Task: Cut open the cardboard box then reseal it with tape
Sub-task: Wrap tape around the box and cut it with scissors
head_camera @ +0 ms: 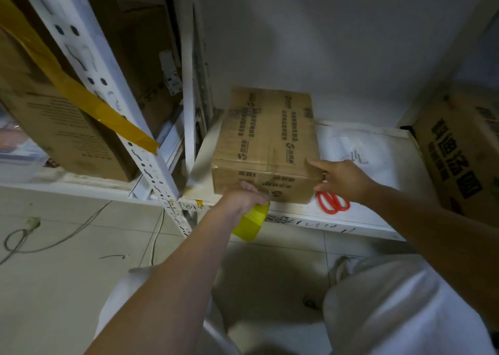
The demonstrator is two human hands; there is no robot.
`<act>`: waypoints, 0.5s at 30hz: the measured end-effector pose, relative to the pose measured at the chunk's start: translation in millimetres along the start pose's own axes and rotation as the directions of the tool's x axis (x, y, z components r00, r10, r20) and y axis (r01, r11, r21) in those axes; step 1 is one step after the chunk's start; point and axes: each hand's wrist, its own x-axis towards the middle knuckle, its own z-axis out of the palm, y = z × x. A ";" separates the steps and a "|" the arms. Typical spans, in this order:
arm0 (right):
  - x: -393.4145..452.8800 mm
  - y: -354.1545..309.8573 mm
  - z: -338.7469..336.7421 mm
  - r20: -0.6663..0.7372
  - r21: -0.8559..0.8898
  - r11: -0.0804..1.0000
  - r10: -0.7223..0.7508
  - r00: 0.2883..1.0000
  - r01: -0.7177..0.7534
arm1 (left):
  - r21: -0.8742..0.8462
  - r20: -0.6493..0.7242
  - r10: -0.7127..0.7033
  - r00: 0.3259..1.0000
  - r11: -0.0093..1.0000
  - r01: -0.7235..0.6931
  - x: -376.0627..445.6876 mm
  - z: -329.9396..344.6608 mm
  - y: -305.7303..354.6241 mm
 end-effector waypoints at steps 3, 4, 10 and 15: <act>3.4 -12.7 12.0 -0.083 0.003 0.998 -0.069 0.994 0.069 | 0.012 0.001 0.011 1.000 1.000 -0.011 -4.8 6.3 6.3; 5.2 -17.0 15.7 -0.101 -0.024 0.997 -0.078 0.992 0.076 | 0.017 -0.003 0.011 1.000 1.000 -0.011 -6.5 7.1 8.0; 4.9 -29.6 24.9 -0.188 -0.243 0.967 -0.120 0.975 0.072 | 0.027 -0.018 0.001 1.000 1.000 -0.001 -12.1 7.4 7.8; 5.7 -34.4 36.0 -0.272 -0.299 0.954 -0.096 0.958 0.010 | 0.032 -0.015 0.001 1.000 0.999 -0.001 -12.9 9.7 2.7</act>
